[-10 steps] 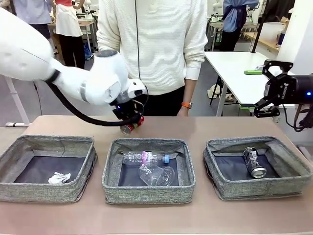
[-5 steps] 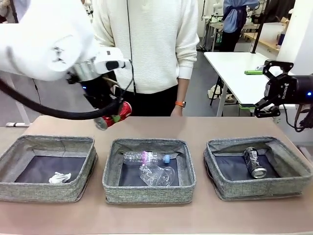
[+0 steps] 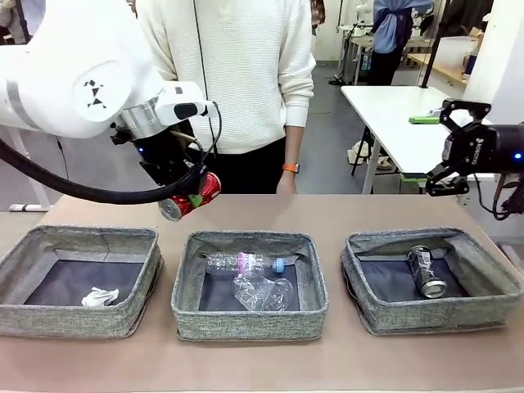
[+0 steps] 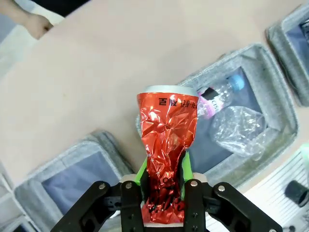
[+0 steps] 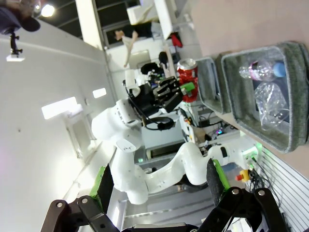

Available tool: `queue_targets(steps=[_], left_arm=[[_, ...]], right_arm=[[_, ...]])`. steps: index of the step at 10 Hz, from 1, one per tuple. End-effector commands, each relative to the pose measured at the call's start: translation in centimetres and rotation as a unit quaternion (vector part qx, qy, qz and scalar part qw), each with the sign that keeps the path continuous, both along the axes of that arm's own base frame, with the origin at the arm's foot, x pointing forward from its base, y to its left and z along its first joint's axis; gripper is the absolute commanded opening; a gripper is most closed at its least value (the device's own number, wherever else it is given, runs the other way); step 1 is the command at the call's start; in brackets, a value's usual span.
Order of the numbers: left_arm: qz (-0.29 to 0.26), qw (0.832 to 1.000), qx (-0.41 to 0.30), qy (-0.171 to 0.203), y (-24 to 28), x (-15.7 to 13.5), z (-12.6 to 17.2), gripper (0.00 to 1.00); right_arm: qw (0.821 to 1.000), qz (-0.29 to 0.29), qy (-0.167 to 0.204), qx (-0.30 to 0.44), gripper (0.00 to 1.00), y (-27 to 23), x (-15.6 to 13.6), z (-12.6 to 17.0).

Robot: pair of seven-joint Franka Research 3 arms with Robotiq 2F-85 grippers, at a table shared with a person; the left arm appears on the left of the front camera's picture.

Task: Sort the waste into the appropriate baskets.
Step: Pick up the waste item pointed out by the person.

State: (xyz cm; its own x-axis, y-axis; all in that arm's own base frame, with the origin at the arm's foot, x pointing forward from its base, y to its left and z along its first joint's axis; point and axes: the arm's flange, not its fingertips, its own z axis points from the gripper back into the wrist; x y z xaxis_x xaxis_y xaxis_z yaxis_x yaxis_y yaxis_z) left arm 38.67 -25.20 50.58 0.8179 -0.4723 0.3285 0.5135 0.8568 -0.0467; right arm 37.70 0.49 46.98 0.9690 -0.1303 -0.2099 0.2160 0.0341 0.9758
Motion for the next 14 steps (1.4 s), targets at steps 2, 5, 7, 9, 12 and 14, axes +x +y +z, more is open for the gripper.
queue_targets(steps=[2,5,7,9,12,14], left_arm=[[0.075,0.997,0.007,0.003,-4.0,-4.8,5.8,0.26],[0.171,0.982,0.081,-0.006,-12.2,-8.9,13.8,0.26],[0.119,0.986,0.118,0.015,-16.3,-10.6,16.5,0.26],[0.147,0.981,0.121,0.026,-17.6,-10.0,19.9,0.26],[0.149,0.981,0.126,0.013,-18.5,-8.6,23.9,0.26],[0.155,0.978,0.139,-0.009,-18.0,-7.7,25.1,0.26]], right_arm=[[1.0,0.005,-0.008,0.002,1.0,-0.2,0.1,0.2],[1.0,0.005,-0.008,0.002,1.0,-0.2,0.1,0.2],[1.0,0.005,-0.008,0.002,1.0,-0.2,0.1,0.2],[1.0,0.005,-0.008,0.002,1.0,-0.2,0.1,0.2],[1.0,0.005,-0.008,0.002,1.0,-0.2,0.1,0.2],[1.0,0.005,-0.008,0.002,1.0,-0.2,0.1,0.2]])
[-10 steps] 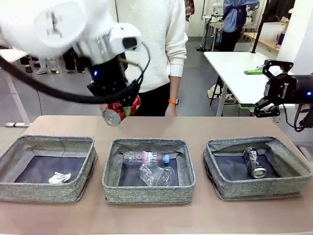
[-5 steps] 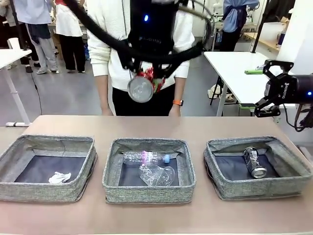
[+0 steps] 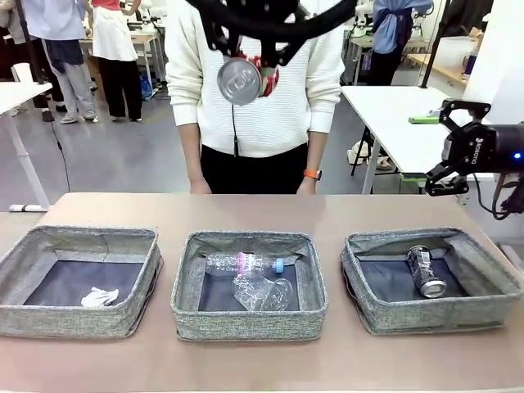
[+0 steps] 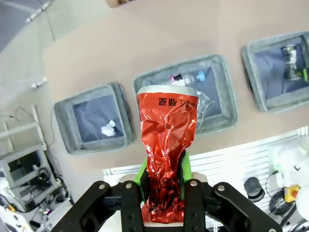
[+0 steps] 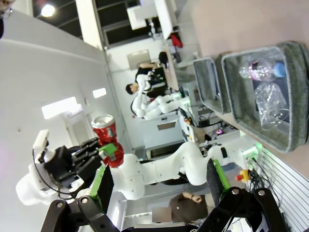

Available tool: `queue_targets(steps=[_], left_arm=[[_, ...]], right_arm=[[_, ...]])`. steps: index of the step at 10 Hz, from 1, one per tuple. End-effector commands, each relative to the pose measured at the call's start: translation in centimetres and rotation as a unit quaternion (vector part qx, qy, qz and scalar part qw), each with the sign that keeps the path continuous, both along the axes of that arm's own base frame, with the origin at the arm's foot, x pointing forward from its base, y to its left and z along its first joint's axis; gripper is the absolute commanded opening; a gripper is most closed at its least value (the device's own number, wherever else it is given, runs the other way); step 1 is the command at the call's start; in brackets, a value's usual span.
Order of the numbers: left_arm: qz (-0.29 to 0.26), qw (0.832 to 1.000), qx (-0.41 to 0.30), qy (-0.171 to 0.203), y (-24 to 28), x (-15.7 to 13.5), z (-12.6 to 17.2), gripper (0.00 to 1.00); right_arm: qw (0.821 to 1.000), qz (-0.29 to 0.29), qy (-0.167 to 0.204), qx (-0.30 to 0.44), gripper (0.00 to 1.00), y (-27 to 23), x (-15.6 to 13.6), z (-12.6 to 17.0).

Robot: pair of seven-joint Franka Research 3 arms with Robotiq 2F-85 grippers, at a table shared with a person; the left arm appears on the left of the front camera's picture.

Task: Sort the waste into the appropriate baskets.
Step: Pick up the waste item pointed out by the person.

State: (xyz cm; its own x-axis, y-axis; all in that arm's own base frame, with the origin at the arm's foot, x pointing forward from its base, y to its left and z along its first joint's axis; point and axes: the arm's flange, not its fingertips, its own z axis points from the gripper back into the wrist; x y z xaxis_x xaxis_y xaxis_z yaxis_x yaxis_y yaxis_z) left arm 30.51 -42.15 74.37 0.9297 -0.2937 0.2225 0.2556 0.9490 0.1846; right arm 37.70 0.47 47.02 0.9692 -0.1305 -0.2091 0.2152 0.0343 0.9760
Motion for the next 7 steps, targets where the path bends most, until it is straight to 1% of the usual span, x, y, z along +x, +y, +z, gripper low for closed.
queue_targets(steps=[1,4,5,7], left_arm=[[0.015,1.0,0.001,-0.008,-0.8,0.8,1.9,0.26],[0.014,1.0,-0.023,0.01,-0.4,1.5,2.6,0.26],[0.004,1.0,-0.007,-0.002,0.1,1.0,1.5,0.26],[0.004,1.0,-0.007,-0.002,0.1,1.0,1.5,0.26]], right_arm=[[1.0,0.005,-0.008,0.002,1.0,-0.2,0.1,0.1],[1.0,0.005,-0.008,0.002,1.0,-0.2,0.1,0.1],[1.0,0.005,-0.008,0.002,1.0,-0.2,0.1,0.1],[1.0,0.005,-0.008,0.002,1.0,-0.2,0.1,0.1]])
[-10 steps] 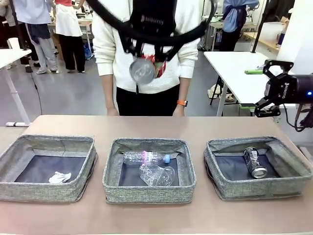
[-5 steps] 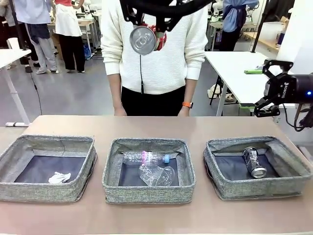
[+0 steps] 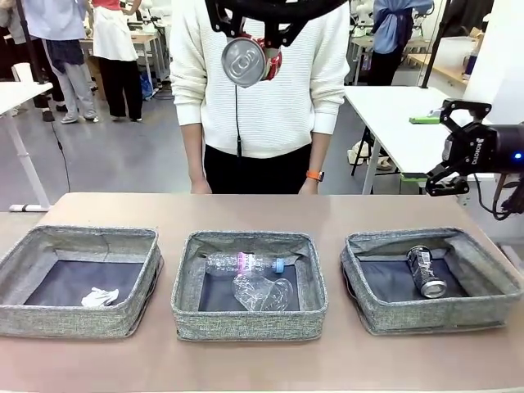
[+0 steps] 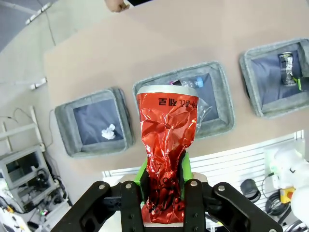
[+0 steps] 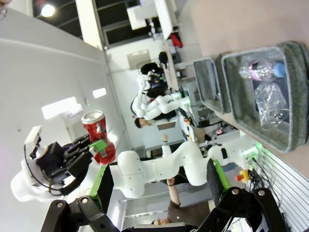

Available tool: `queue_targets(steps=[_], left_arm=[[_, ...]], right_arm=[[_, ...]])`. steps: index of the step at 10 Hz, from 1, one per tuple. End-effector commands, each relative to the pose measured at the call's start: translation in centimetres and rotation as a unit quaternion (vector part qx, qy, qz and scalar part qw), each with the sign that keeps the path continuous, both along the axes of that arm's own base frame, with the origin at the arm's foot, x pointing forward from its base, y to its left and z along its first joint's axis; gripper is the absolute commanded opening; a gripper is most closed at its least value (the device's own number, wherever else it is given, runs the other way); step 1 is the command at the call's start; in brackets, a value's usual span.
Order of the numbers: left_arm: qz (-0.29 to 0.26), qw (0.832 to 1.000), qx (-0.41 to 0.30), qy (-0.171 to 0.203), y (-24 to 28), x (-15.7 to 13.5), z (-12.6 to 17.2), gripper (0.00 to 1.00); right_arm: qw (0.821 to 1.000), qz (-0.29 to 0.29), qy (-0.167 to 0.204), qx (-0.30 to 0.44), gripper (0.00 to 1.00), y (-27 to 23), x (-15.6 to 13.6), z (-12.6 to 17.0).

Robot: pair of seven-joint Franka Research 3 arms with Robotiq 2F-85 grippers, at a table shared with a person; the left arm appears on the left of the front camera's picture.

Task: Sort the waste into the appropriate baskets.
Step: Pick up the waste item pointed out by the person, then place the picked waste into the Fabric basket indicated by the person.

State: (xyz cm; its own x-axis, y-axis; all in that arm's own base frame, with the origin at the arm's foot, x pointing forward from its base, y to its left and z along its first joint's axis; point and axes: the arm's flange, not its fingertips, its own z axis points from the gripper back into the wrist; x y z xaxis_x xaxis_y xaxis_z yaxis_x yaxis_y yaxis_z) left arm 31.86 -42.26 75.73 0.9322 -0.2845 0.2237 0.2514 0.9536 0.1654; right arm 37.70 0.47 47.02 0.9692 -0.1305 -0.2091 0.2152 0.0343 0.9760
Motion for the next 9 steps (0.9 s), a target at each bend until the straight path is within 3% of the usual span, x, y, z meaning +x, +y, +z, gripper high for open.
queue_targets(steps=[1,9], left_arm=[[0.001,1.0,0.003,-0.004,0.18,-0.31,0.12,0.26],[0.001,1.0,0.003,-0.004,0.18,-0.31,0.12,0.26]], right_arm=[[1.0,0.005,-0.008,0.002,1.0,-0.16,0.05,0.15],[1.0,0.005,-0.008,0.002,1.0,-0.16,0.05,0.15]])
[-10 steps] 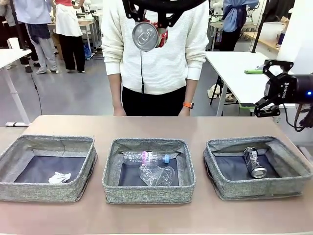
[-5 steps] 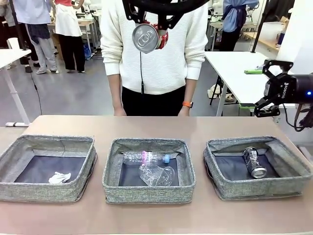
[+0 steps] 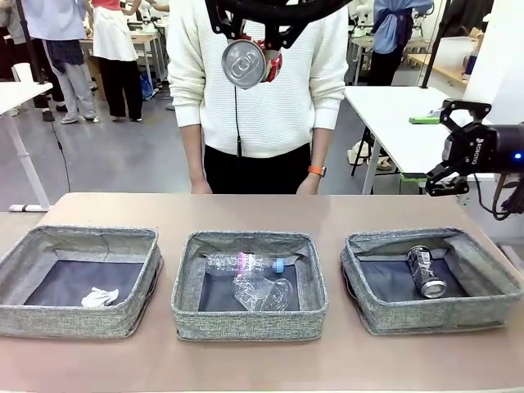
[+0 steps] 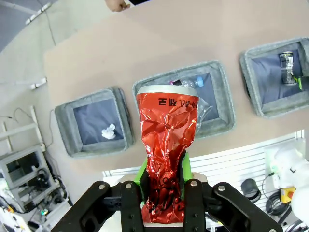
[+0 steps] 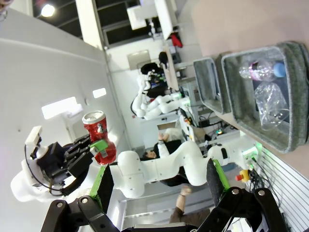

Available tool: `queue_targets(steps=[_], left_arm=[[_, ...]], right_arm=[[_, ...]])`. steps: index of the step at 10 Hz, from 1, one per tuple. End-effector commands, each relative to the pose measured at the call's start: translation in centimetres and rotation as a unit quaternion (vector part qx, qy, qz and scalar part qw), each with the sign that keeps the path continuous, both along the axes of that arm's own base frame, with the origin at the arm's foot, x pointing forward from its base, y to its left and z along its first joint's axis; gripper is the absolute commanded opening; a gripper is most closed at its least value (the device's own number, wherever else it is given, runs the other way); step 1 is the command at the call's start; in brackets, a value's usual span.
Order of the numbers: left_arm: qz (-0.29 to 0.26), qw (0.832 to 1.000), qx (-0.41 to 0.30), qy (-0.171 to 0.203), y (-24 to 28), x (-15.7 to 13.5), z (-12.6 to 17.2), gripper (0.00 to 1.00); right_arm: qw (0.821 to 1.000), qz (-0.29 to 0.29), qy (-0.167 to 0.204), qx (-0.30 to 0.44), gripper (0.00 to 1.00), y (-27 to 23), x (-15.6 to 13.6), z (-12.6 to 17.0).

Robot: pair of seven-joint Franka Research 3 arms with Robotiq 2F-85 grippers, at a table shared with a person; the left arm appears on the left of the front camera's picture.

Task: Sort the waste into the appropriate baskets.
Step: Place the picked waste into the Fabric basket indicated by the person.

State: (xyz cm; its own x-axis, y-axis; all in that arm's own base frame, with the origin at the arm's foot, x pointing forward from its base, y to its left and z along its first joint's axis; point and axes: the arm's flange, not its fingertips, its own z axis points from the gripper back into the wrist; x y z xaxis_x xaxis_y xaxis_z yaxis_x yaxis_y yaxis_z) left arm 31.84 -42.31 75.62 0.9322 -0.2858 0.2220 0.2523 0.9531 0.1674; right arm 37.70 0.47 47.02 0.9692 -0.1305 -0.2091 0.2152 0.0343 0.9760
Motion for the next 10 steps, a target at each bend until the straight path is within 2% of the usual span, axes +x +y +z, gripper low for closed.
queue_targets(steps=[1,10], left_arm=[[0.002,1.0,0.002,-0.004,0.22,-0.29,0.22,0.26],[0.002,1.0,0.002,-0.004,0.22,-0.29,0.22,0.26]], right_arm=[[1.0,0.005,-0.008,0.002,1.0,-0.16,0.05,0.15],[1.0,0.005,-0.008,0.002,1.0,-0.16,0.05,0.15]])
